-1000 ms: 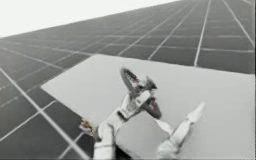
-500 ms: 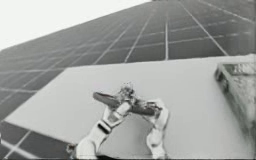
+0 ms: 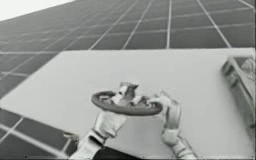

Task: Pick up and drop off the object

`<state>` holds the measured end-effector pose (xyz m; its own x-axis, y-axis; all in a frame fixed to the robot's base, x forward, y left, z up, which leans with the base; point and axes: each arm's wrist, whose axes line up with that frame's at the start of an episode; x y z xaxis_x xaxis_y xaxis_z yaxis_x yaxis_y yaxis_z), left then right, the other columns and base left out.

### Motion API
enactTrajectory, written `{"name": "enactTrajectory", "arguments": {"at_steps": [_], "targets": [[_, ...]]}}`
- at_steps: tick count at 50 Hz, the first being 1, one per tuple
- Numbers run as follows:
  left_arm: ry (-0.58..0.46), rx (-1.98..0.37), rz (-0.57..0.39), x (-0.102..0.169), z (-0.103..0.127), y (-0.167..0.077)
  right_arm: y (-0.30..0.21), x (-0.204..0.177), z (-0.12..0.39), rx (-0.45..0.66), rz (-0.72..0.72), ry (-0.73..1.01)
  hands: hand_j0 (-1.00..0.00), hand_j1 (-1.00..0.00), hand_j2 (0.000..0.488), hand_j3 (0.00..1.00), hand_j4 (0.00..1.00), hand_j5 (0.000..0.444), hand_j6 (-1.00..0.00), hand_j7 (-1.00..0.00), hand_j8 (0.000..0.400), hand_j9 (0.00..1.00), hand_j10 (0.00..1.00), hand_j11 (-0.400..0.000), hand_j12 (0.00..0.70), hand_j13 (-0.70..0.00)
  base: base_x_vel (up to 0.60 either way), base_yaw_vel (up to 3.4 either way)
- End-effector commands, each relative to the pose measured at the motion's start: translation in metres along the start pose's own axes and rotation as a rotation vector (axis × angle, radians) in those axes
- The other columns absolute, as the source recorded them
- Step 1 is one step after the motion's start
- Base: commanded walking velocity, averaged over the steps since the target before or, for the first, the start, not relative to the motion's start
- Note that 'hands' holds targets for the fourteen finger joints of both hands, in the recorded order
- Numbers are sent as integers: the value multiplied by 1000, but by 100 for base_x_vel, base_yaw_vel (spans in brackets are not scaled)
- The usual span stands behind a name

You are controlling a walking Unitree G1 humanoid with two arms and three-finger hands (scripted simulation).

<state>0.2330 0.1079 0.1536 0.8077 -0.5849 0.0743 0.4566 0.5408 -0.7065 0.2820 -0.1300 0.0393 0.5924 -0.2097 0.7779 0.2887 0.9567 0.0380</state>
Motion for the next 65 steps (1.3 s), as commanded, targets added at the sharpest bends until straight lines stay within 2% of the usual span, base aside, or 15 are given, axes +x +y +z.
{"name": "enactTrajectory", "arguments": {"at_steps": [1, 3, 4, 5, 6, 29, 65], "targets": [[163, -47, 383, -51, -39, 43, -34, 15, -11, 223, -25, -128, 0, 0, 0, 1000, 1000, 0, 0, 0, 0, 1000, 1000, -400, 0, -700, 0, 0], [157, -53, 377, -59, -38, 46, -27, 3, -30, 303, -4, -196, 0, 0, 0, 1000, 1000, 0, 0, 0, 0, 1000, 1000, -400, 0, -700, 0, 0], [161, -46, 379, -57, -38, 47, -29, 0, -20, 335, 4, -238, 0, 0, 0, 1000, 1000, 0, 0, 0, 0, 1000, 1000, -400, 0, -700, 0, 0], [160, -51, 361, -69, -32, 45, -27, -1, -14, 359, 21, -282, 0, 0, 0, 1000, 1000, 0, 0, 0, 0, 1000, 1000, -400, 0, -700, 0, 0], [152, -60, 371, -61, -37, 49, 46, 129, -13, 179, -418, 1133, 0, 0, 0, 1000, 1000, 0, 0, 0, 0, 1000, 1000, -400, 0, -700, 10, -452], [152, -60, 371, -61, -37, 49, 46, 129, -13, 179, -418, 1133, 0, 0, 0, 1000, 1000, 0, 0, 0, 0, 1000, 1000, -400, 0, -700, 12, -355], [152, -60, 371, -61, -37, 49, 46, 129, -13, 179, -418, 1133, 0, 0, 0, 1000, 1000, 0, 0, 0, 0, 1000, 1000, -400, 0, -700, 19, -190]]}}
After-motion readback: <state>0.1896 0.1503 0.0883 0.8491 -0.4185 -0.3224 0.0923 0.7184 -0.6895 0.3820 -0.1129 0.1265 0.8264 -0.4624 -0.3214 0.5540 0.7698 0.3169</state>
